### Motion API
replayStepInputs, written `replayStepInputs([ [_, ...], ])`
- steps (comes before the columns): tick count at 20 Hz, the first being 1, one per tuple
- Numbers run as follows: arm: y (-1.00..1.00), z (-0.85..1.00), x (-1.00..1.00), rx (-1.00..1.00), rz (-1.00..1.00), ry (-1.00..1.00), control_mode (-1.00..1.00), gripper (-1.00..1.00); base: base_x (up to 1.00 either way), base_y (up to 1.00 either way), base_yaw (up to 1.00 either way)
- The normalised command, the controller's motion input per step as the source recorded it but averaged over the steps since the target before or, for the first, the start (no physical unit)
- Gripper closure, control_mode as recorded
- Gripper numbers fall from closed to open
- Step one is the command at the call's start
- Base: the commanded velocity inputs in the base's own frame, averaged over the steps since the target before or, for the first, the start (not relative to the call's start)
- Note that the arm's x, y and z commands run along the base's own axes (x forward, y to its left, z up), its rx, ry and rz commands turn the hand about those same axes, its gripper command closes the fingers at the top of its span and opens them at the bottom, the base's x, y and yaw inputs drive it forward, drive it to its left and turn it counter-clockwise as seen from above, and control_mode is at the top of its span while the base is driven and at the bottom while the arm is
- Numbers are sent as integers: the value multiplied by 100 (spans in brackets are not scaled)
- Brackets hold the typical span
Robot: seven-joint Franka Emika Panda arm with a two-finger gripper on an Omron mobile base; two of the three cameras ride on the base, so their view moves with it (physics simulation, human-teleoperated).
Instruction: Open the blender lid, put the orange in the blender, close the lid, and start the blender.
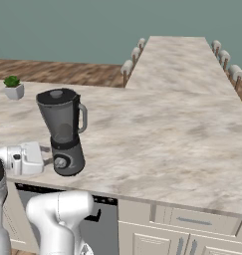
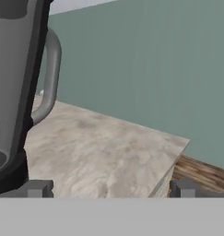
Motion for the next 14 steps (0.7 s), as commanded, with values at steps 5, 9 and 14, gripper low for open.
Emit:
replayStepInputs([
  [5, 0, -6, 19, -6, 0, 0, -100, -100, 0, 0, 0],
  [9, 0, -9, 22, -5, 0, 0, -100, -100, 0, 0, 0],
  [14, 0, -19, 23, -5, 0, 0, -100, -100, 0, 0, 0],
])
